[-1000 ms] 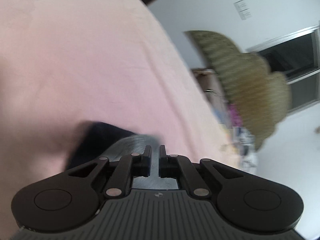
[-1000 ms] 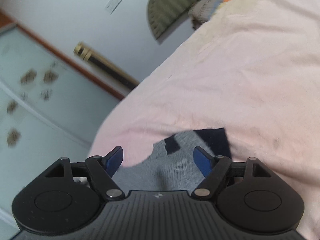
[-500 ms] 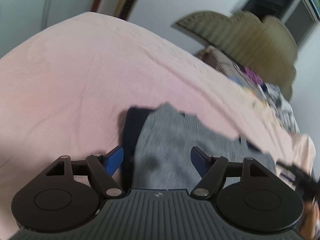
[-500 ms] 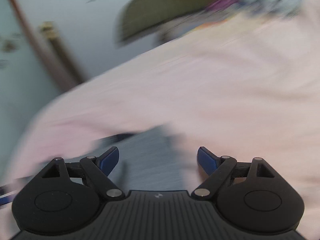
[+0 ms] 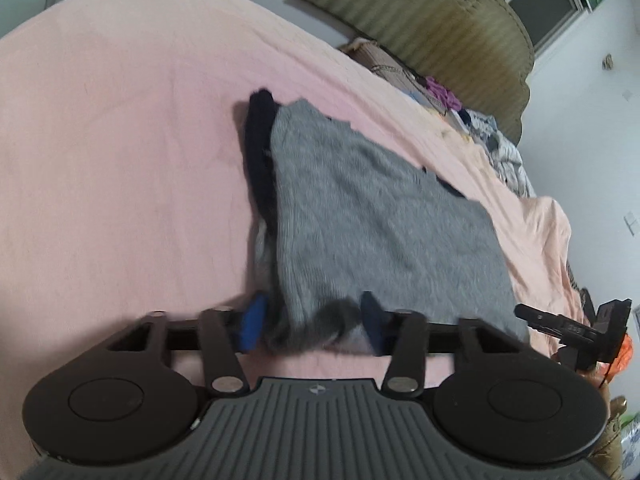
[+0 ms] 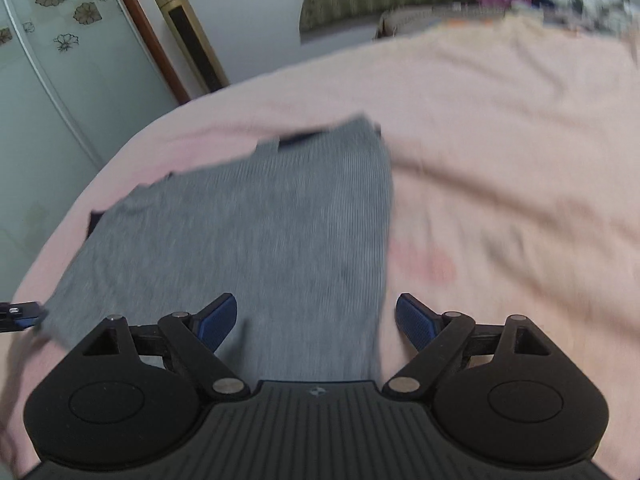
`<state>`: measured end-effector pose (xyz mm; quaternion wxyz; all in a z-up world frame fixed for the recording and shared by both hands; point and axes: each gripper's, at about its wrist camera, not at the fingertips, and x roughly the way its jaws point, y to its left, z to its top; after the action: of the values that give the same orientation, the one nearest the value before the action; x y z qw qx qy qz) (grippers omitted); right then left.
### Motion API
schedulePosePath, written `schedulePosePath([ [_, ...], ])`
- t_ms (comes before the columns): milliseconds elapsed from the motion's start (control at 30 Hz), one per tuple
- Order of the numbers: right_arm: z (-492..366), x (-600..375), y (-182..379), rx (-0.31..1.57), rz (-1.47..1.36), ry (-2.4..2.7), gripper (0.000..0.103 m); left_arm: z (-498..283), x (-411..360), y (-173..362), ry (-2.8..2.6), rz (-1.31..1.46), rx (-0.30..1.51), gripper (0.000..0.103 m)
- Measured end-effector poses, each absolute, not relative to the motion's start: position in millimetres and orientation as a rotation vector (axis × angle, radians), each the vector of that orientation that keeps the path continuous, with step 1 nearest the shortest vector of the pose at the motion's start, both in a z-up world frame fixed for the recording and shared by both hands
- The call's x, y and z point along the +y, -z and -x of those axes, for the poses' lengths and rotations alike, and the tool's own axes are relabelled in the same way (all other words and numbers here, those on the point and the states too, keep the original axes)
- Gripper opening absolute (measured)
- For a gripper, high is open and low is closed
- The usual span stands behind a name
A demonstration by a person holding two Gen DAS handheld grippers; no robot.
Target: Fold small clothes
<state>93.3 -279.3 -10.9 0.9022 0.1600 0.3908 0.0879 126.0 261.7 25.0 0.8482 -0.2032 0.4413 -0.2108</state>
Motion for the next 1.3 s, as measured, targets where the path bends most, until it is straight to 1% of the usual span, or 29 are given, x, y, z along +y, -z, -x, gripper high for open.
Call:
schedulePosePath([
  [33, -86, -280, 13, 0.812, -0.348, -0.192, 0.087, -125, 260, -23, 0.449, 0.418, 0.932, 0.011],
  [67, -81, -280, 15, 0.812, -0.358, -0.209, 0.087, -124, 260, -23, 0.445, 0.417, 0.934, 0.006],
  [133, -69, -272, 17, 0.808, -0.344, -0.234, 0.085, -123, 262, -24, 0.430, 0.427, 0.932, 0.005],
  [167, -66, -267, 16, 0.806, -0.321, -0.233, 0.069, -120, 262, -28, 0.419, 0.413, 0.918, 0.004],
  [200, -64, -262, 16, 0.811, -0.285, -0.225, 0.043, -117, 262, -33, 0.402, 0.383, 0.901, 0.004],
  [267, -65, -254, 15, 0.817, -0.222, -0.193, 0.028, -111, 263, -42, 0.375, 0.333, 0.874, 0.004],
  [300, -65, -254, 14, 0.816, -0.204, -0.188, 0.018, -107, 265, -47, 0.367, 0.315, 0.867, 0.004],
  [367, -62, -255, 11, 0.812, -0.167, -0.172, 0.012, -102, 264, -50, 0.362, 0.253, 0.867, 0.004],
  [500, -62, -263, 14, 0.839, -0.117, -0.146, 0.013, -101, 246, -37, 0.365, 0.098, 0.929, 0.005],
  [567, -60, -257, 7, 0.819, -0.083, -0.100, 0.016, -101, 243, -47, 0.354, 0.063, 0.902, 0.006],
  [600, -60, -251, 1, 0.798, -0.066, -0.069, 0.016, -101, 244, -54, 0.342, 0.060, 0.880, 0.013],
  [633, -59, -245, -6, 0.768, -0.049, -0.051, 0.017, -102, 245, -63, 0.324, 0.057, 0.846, 0.029],
  [667, -59, -240, -12, 0.739, -0.040, -0.056, 0.025, -103, 246, -72, 0.310, 0.057, 0.808, 0.042],
  [700, -60, -233, -18, 0.717, -0.044, -0.078, 0.041, -105, 244, -80, 0.290, 0.053, 0.767, 0.069],
  [733, -62, -225, -22, 0.698, -0.058, -0.107, 0.052, -108, 240, -88, 0.264, 0.044, 0.720, 0.076],
  [767, -64, -216, -25, 0.679, -0.071, -0.146, 0.070, -110, 232, -94, 0.245, 0.032, 0.687, 0.079],
  [800, -67, -205, -26, 0.664, -0.074, -0.194, 0.073, -114, 222, -98, 0.252, 0.015, 0.671, 0.076],
  [900, -79, -171, -20, 0.672, -0.056, -0.279, 0.073, -126, 185, -95, 0.284, -0.018, 0.672, 0.076],
  [967, -85, -153, -12, 0.687, -0.056, -0.323, 0.073, -135, 161, -80, 0.232, -0.071, 0.695, 0.076],
  [1033, -89, -139, -2, 0.709, -0.035, -0.348, 0.073, -138, 144, -63, 0.174, -0.138, 0.712, 0.073],
  [1067, -88, -133, 4, 0.723, -0.009, -0.339, 0.073, -137, 138, -53, 0.153, -0.174, 0.723, 0.073],
  [1200, -81, -131, 22, 0.750, 0.105, -0.276, 0.073, -124, 136, -29, 0.137, -0.219, 0.757, 0.075],
  [1233, -79, -135, 20, 0.747, 0.084, -0.275, 0.074, -120, 136, -28, 0.130, -0.223, 0.747, 0.077],
  [1300, -79, -144, 15, 0.732, 0.020, -0.283, 0.074, -117, 139, -30, 0.120, -0.225, 0.743, 0.078],
])
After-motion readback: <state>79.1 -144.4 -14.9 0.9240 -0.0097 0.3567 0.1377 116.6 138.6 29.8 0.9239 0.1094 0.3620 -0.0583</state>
